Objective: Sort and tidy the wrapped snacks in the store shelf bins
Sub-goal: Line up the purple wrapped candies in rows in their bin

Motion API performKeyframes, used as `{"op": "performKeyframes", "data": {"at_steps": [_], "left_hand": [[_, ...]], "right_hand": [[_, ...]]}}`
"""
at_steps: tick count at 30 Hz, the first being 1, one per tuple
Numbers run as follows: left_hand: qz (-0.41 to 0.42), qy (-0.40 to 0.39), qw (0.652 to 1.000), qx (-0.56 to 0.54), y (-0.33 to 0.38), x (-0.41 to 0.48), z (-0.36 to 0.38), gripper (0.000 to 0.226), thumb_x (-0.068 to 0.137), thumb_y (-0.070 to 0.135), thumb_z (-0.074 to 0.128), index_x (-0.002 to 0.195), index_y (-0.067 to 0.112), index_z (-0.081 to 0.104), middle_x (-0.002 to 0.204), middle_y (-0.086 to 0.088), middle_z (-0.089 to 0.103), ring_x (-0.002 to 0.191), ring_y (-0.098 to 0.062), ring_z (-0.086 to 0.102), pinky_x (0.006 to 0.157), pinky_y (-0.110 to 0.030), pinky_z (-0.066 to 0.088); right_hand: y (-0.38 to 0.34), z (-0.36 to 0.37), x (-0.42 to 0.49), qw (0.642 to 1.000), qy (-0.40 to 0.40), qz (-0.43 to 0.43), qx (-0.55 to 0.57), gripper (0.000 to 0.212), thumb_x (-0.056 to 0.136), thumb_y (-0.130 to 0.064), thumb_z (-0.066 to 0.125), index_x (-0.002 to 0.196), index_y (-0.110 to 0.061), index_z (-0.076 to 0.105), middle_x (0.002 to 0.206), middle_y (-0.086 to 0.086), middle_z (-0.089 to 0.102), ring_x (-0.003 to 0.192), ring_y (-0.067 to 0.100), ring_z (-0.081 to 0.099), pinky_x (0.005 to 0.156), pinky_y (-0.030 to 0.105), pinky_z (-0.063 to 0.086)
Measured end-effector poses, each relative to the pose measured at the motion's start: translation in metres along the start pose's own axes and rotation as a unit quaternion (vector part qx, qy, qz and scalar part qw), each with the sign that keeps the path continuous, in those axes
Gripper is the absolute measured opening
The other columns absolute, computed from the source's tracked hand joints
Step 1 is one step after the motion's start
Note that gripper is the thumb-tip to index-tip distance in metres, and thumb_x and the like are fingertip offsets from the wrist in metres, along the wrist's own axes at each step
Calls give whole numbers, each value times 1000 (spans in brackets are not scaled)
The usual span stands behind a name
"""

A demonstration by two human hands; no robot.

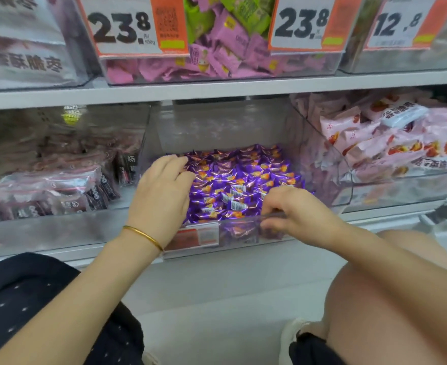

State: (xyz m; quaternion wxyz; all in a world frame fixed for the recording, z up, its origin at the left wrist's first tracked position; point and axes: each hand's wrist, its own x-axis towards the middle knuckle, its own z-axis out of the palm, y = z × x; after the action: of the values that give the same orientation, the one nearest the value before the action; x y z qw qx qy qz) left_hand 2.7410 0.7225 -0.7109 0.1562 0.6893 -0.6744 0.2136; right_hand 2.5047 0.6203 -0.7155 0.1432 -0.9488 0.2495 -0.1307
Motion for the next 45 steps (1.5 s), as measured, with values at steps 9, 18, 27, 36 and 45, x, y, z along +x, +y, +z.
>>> {"op": "performKeyframes", "data": {"at_steps": [9, 18, 27, 36, 45], "left_hand": [[-39, 65, 996, -56, -29, -3, -12, 30, 86, 6, 43, 105, 0, 66, 113, -19, 62, 111, -40, 54, 100, -43, 39], [-24, 35, 999, -17, -41, 17, -10, 23, 80, -3, 58, 101, -1, 68, 104, -21, 63, 103, -43, 56, 90, -49, 47], [-13, -16, 1000, 12, -45, 26, -1, 21, 75, -4, 65, 95, -2, 69, 95, -21, 64, 95, -42, 59, 83, -49, 51], [-23, -120, 991, -60, -25, 25, -2, 34, 83, -8, 53, 114, 2, 64, 116, -16, 63, 111, -35, 56, 96, -41, 46], [-151, -334, 928, -65, 0, 24, 13, 49, 99, 43, 22, 112, 4, 48, 123, -18, 48, 117, -29, 43, 98, -35, 32]], "right_hand": [[-7, -5, 6, 997, 76, -16, 22, 15, 69, -29, 63, 67, -15, 64, 65, -12, 50, 70, 11, 47, 64, 35, 45], [2, -10, 30, 994, 93, -54, 5, 13, 69, -23, 70, 65, -14, 62, 63, -18, 43, 68, 15, 47, 62, 33, 42], [16, 0, 46, 996, 74, -56, -10, 14, 71, -15, 76, 66, -11, 63, 66, -8, 50, 70, 16, 46, 62, 31, 41], [19, 0, 46, 1000, 3, -23, 13, 15, 75, -19, 75, 69, -13, 63, 67, -12, 49, 72, 12, 46, 69, 31, 42], [-10, 5, 97, 995, -99, -28, 5, 60, 95, -50, 23, 113, -11, 65, 117, 3, 64, 113, 18, 53, 100, 36, 37]]}}
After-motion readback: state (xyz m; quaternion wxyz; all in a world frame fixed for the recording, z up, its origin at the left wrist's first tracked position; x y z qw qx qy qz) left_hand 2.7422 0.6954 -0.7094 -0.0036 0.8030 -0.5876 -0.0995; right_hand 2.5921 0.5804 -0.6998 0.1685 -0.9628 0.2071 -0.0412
